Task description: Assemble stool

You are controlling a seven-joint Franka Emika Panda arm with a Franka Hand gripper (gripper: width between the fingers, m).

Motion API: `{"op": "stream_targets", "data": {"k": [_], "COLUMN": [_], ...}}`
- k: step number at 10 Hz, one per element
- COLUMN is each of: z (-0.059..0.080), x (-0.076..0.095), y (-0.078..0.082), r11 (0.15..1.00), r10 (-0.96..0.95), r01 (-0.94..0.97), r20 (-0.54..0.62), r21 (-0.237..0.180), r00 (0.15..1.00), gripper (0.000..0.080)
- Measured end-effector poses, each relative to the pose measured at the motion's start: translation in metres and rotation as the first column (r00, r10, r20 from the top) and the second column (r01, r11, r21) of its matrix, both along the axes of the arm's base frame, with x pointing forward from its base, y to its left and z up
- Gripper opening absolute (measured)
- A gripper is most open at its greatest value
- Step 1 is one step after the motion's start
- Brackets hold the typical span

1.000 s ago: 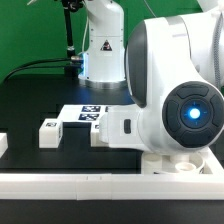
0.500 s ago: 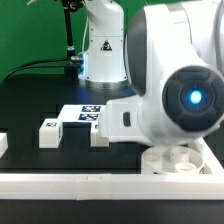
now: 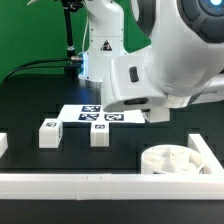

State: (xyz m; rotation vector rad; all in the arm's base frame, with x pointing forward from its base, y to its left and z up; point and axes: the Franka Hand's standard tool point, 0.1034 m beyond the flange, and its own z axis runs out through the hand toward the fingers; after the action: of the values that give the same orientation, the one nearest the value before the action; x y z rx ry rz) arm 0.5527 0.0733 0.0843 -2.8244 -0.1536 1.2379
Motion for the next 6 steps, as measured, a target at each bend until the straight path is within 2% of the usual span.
{"op": "stream_targets", "data": {"k": [2, 3, 5, 6], "z": [0.008, 0.027, 0.069, 0.076], "x": [0.010, 0.018, 0.051, 0.060], "y": [0.001, 0.003, 0.004, 0.004], "r11": [1.000, 1.000, 0.999, 0.999], "r10": [-0.011, -0.014, -0.024, -0.026], "r01": [0.011, 0.012, 0.010, 0.003], "r20": [0.162, 0.189, 0.340, 0.453], "r21": [0.006, 0.012, 0.043, 0.052], "r00": [0.987, 0.982, 0.940, 0.891], "gripper": [0.0337, 0.0337, 0.0337, 0.0337]}}
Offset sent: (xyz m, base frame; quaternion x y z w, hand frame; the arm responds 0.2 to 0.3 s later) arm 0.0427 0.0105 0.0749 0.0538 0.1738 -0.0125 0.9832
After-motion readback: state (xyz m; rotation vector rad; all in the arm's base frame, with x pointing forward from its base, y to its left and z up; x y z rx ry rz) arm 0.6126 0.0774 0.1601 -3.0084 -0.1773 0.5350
